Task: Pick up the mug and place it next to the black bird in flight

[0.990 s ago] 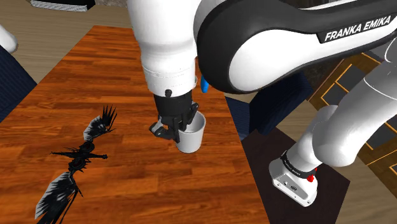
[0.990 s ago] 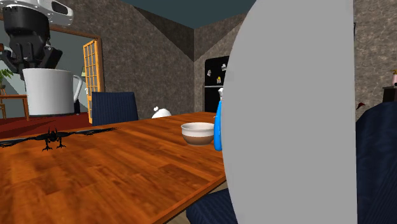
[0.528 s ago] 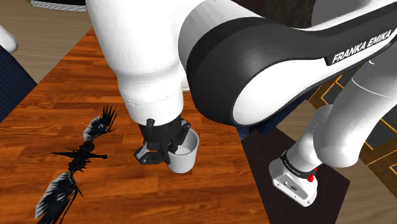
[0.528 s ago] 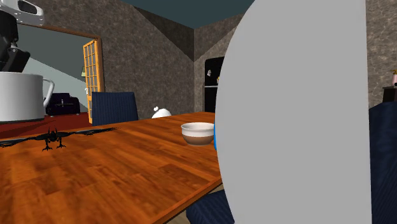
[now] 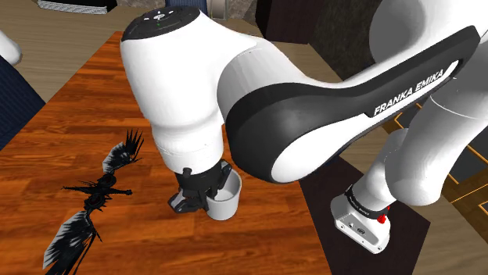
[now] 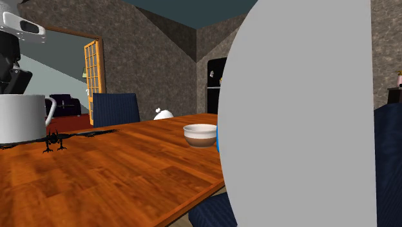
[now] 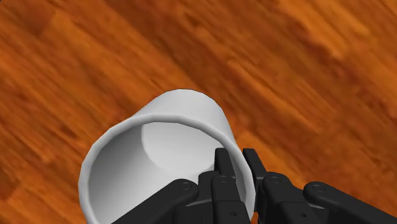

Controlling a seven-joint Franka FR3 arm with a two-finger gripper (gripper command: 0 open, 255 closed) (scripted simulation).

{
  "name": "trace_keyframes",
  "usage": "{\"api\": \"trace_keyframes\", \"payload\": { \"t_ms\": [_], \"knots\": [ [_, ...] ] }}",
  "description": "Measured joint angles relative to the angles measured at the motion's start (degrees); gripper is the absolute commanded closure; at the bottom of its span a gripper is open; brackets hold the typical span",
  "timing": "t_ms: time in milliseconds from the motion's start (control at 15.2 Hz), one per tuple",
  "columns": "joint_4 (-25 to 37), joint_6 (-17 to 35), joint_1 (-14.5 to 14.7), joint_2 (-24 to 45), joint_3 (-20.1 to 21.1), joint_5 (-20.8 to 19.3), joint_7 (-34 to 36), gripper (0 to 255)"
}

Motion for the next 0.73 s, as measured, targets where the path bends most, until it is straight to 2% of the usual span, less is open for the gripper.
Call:
{"api": "trace_keyframes", "payload": {
  "t_ms": [726],
  "knots": [
    [-5.75,7.93,0.55,3.01,-0.45,-2.31,1.38,255]
  ]
}}
